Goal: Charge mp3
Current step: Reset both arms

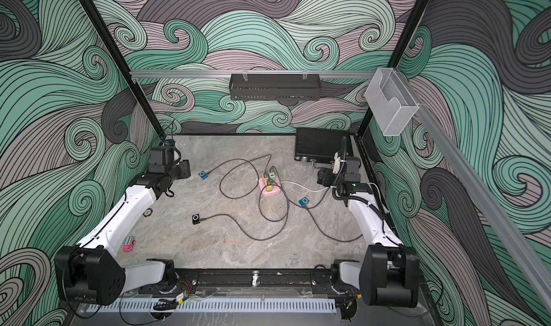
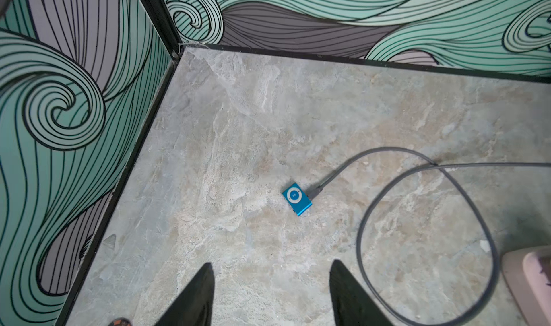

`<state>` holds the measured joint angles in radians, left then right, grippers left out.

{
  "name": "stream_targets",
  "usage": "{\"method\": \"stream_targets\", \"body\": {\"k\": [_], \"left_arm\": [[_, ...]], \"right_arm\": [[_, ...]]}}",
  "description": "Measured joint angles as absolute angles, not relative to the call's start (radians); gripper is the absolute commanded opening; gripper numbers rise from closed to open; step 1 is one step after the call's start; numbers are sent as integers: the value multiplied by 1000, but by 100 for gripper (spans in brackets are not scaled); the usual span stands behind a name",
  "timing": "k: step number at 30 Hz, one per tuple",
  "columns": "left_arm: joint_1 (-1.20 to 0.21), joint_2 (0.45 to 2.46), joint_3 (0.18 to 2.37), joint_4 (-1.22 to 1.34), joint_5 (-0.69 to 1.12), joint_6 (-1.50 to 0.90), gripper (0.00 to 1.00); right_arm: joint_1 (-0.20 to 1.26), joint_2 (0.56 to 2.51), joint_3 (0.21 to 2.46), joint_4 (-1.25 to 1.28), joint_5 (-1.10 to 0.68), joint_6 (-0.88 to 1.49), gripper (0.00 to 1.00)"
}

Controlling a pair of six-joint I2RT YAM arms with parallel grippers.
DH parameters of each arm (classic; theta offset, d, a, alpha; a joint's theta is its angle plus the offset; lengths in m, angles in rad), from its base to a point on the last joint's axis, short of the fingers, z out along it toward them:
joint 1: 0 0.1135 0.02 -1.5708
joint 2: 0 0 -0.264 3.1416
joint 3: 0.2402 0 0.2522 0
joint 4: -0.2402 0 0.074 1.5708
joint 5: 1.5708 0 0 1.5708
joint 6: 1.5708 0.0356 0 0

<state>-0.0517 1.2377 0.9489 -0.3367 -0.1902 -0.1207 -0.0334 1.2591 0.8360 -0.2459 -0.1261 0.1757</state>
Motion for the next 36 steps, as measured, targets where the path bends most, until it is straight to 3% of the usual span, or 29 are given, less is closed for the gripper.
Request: {"method": "stream_targets", "body": {"k": [7, 9, 10, 11, 23, 31, 36], "left_arm": [[0, 1222, 770, -147, -150, -110, 72], [8, 1222, 723, -71, -150, -111, 83], [14, 1223, 701, -39, -146, -112, 95], [22, 1228, 673, 0, -139, -114, 99], [87, 1335, 562, 244, -123, -128, 99], [118, 1418, 545, 392, -116, -146, 99], [118, 1456, 528, 464, -86, -140, 99]], "right_arm": [[-35, 1349, 794, -118, -79, 145, 85], [-38, 1353, 760, -66, -72, 138, 86], [-39, 1352, 742, -41, -66, 137, 86], [-40, 1351, 720, -9, -57, 134, 86], [-44, 1370, 574, 278, 31, 115, 88], [-44, 1415, 475, 516, 42, 93, 99], [-36, 1452, 398, 674, 25, 60, 99]]}}
